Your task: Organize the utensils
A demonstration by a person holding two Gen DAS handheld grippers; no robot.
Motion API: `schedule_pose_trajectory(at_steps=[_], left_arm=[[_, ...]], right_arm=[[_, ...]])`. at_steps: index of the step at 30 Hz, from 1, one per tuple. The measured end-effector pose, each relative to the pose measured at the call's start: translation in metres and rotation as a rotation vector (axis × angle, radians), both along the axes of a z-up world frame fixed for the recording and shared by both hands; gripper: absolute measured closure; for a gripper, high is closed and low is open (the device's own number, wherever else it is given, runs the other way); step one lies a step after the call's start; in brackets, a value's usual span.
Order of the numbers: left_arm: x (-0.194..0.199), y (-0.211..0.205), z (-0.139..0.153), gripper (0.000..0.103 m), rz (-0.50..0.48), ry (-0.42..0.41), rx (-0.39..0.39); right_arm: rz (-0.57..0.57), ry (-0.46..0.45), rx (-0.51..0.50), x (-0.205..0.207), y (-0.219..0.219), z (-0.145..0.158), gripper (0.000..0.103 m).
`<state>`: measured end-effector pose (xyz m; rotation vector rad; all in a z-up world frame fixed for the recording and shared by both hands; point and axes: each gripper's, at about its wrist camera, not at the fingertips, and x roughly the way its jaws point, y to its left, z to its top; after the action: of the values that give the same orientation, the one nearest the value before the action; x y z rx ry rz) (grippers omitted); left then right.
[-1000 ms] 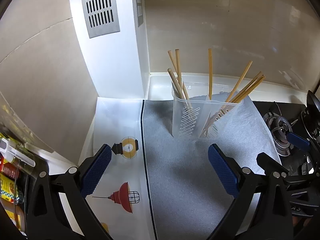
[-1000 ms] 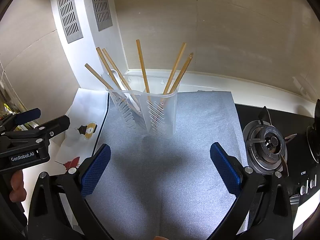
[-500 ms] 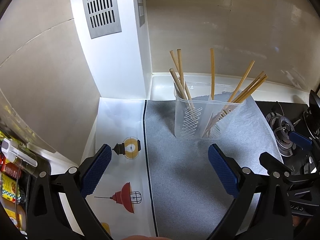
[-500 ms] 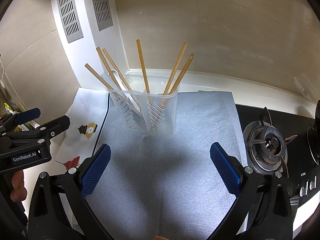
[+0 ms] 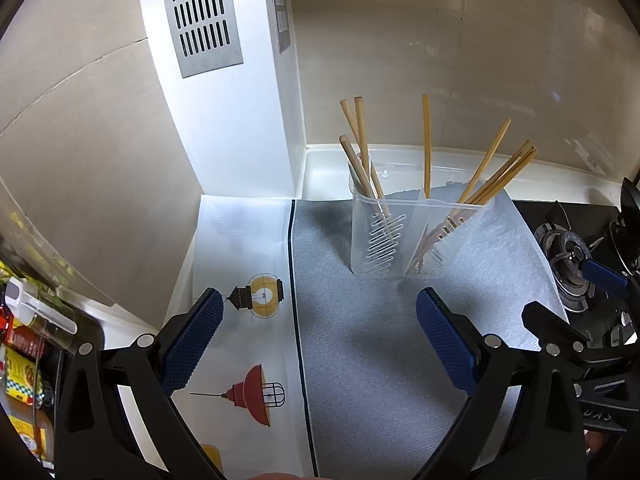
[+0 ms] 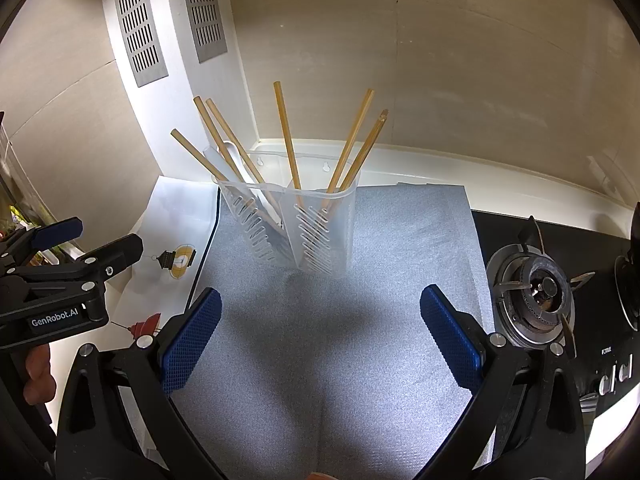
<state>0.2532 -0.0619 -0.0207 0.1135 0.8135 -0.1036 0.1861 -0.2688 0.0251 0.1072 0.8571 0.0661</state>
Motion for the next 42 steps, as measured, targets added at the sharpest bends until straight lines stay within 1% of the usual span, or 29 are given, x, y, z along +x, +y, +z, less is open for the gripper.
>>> schedule_pose_trajectory(at_steps=[30, 38, 42], left_arm=[[-0.0003, -0.0028, -0.0034, 0.009, -0.006, 0.007, 0.022], [-0.0011, 0.0021, -0.0052, 0.009, 0.035, -0.006, 0.022], [-0.0005, -0.0012, -0.0055, 0.009, 0.022, 0.001, 0.043]], right_arm=[[-0.002, -0.001, 0.004, -0.0002, 0.0017, 0.0004, 0.005], [-0.004, -0.001, 0.009, -0.0003, 0.0024, 0.0015, 0.005], [-0.006, -0.004, 0.017, -0.0017, 0.0020, 0.0027, 0.005]])
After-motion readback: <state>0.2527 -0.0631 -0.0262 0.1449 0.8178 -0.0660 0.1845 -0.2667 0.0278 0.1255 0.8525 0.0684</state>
